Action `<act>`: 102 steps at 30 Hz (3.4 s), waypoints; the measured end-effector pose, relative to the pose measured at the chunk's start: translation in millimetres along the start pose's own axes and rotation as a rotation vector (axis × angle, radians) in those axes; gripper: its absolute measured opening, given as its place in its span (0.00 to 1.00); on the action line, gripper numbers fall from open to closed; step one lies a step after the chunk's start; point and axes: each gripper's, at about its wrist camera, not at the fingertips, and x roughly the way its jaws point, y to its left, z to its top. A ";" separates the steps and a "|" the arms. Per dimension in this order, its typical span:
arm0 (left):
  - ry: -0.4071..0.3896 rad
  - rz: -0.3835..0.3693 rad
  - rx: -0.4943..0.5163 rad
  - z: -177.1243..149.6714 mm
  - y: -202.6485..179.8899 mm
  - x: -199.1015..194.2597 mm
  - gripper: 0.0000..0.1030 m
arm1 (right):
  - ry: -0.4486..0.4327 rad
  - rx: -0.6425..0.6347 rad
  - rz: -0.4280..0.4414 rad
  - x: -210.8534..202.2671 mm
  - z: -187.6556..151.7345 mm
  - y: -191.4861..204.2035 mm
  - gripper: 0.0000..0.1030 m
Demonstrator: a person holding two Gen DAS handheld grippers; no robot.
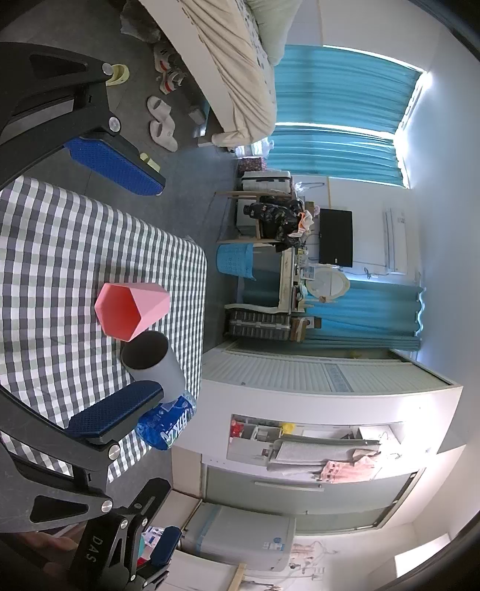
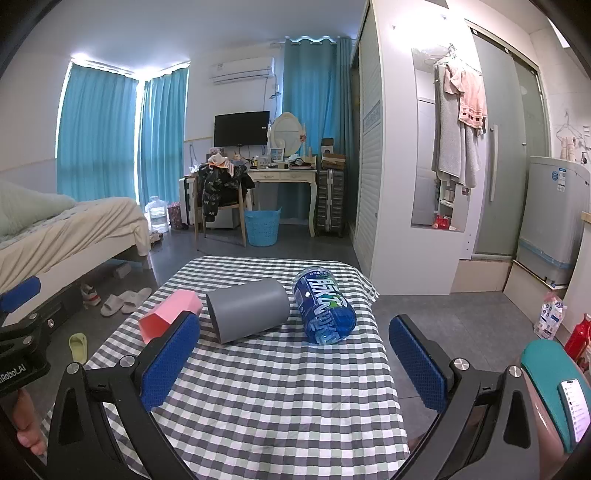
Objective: Flip cup upside down
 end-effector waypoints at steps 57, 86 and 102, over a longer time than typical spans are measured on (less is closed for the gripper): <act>0.018 0.019 -0.043 17.7 3.7 15.6 1.00 | -0.034 -0.069 0.005 20.8 31.3 9.5 1.00; 0.434 0.040 -0.029 -20.8 -35.7 162.7 0.71 | 0.071 0.087 0.022 58.1 25.7 -39.5 1.00; 0.520 -0.017 -0.020 -52.9 -62.6 61.4 0.65 | 0.059 0.103 0.029 42.5 24.0 -49.9 1.00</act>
